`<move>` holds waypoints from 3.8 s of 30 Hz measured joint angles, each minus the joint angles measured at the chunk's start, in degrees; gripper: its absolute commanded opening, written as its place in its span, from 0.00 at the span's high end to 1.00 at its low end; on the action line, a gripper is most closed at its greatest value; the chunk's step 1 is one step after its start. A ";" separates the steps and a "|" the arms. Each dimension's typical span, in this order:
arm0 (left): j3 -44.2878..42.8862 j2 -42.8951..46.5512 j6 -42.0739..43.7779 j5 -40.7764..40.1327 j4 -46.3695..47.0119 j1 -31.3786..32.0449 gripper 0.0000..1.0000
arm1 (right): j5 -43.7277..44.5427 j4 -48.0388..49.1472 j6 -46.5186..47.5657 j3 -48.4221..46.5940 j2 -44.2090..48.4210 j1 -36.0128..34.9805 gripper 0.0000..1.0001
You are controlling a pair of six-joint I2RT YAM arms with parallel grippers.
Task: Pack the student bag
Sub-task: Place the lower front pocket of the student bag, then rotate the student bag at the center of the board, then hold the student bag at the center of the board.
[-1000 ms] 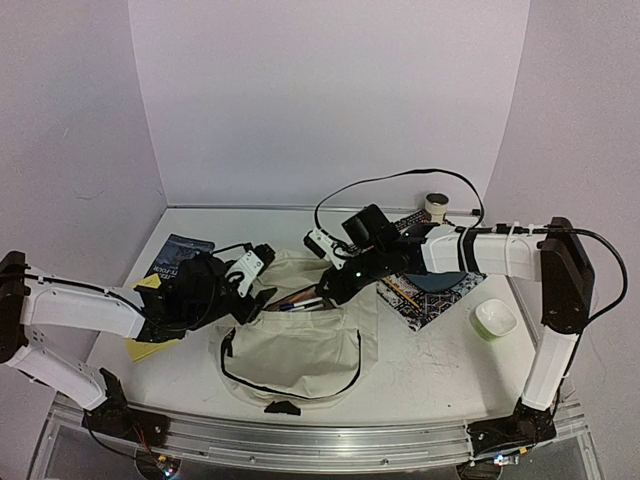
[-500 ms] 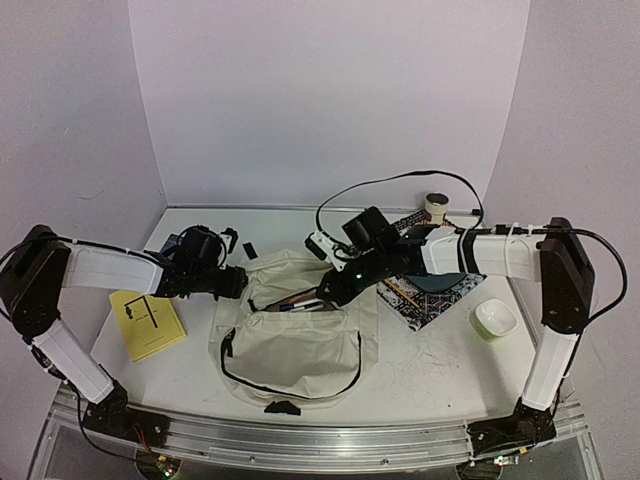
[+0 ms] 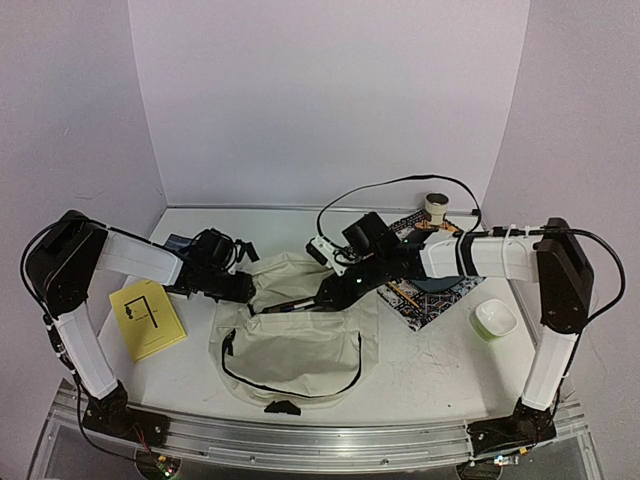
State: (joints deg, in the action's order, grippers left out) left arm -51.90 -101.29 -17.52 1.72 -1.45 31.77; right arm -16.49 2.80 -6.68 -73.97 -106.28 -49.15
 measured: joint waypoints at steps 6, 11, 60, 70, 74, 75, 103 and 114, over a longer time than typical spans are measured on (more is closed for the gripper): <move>-0.07 -0.21 -0.53 1.41 -0.06 -0.11 0.83 | 1.16 0.13 -0.57 5.34 3.15 0.00 0.55; -0.05 -0.21 -0.95 1.61 -0.04 -0.35 0.96 | 3.05 0.58 -2.11 11.32 8.02 0.00 0.50; 38.04 37.96 -28.98 4.00 16.39 3.82 0.57 | 15.77 -5.85 -1.49 -1.48 5.86 -6.22 0.34; 41.94 40.75 -31.64 3.19 16.97 3.82 0.56 | 16.51 -10.77 -0.45 -16.93 -5.95 -13.54 0.41; 41.94 39.84 -31.87 3.38 17.19 3.93 0.54 | 16.65 -12.69 0.31 -22.93 -13.09 -15.66 0.43; 41.94 39.73 -31.93 3.59 17.22 3.93 0.54 | 16.76 -13.43 0.58 -24.36 -14.79 -16.16 0.44; 38.03 28.59 -33.54 -3.17 20.03 17.81 0.57 | 23.86 -14.88 4.08 -31.43 -29.06 -17.44 0.56; 37.74 27.23 -34.96 -6.67 21.03 21.65 0.59 | 28.07 -13.31 3.58 -27.83 -27.23 -18.69 0.78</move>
State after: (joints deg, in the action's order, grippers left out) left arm -14.15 -74.05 -52.47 -4.95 19.57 53.42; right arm 11.57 -10.51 -3.10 -101.80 -133.51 -67.83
